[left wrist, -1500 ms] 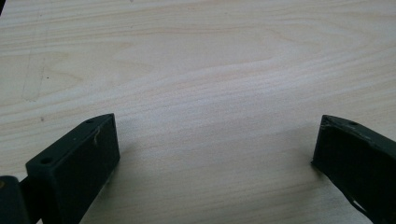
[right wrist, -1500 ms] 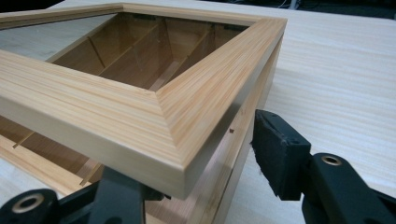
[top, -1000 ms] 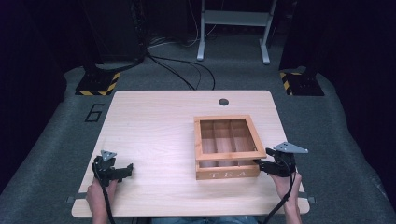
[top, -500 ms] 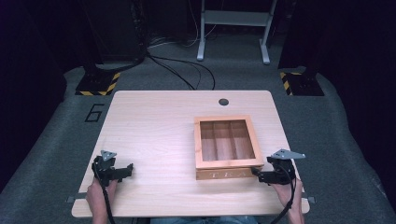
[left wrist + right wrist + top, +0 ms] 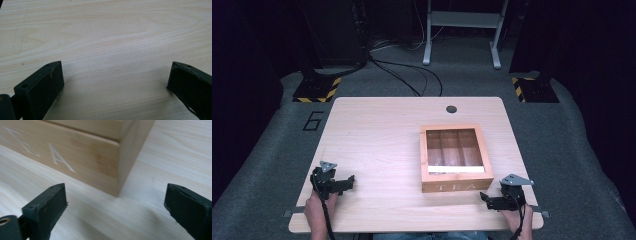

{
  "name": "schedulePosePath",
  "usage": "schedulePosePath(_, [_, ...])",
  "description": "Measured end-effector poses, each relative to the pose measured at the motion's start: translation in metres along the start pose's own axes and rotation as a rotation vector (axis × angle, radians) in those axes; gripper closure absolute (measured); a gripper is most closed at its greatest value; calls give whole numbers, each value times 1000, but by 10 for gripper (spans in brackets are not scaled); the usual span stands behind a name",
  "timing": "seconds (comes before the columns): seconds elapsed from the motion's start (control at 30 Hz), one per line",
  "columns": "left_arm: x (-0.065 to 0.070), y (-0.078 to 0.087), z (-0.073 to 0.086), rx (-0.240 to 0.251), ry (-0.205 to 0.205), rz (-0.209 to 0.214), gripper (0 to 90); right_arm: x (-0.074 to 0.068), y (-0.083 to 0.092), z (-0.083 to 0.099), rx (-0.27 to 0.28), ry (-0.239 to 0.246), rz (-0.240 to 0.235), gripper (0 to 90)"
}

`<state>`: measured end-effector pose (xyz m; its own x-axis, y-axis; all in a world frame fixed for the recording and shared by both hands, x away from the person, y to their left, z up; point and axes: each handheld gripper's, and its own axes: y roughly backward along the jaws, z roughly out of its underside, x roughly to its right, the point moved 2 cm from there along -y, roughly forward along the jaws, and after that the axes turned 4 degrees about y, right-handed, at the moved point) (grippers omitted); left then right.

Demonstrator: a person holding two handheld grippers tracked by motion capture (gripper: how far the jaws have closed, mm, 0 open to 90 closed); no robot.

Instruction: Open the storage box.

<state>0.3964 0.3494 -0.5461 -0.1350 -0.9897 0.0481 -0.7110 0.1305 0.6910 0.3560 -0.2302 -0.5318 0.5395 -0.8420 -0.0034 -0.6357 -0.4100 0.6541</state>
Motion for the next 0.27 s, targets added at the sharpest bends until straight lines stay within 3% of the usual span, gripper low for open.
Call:
schedulePosePath(0.13, [0,0,0,0,0,0,4,6,-3,9,-24,4,69,8])
schedulePosePath(0.27, [0,0,0,0,0,0,4,8,-4,11,-35,-1,83,1])
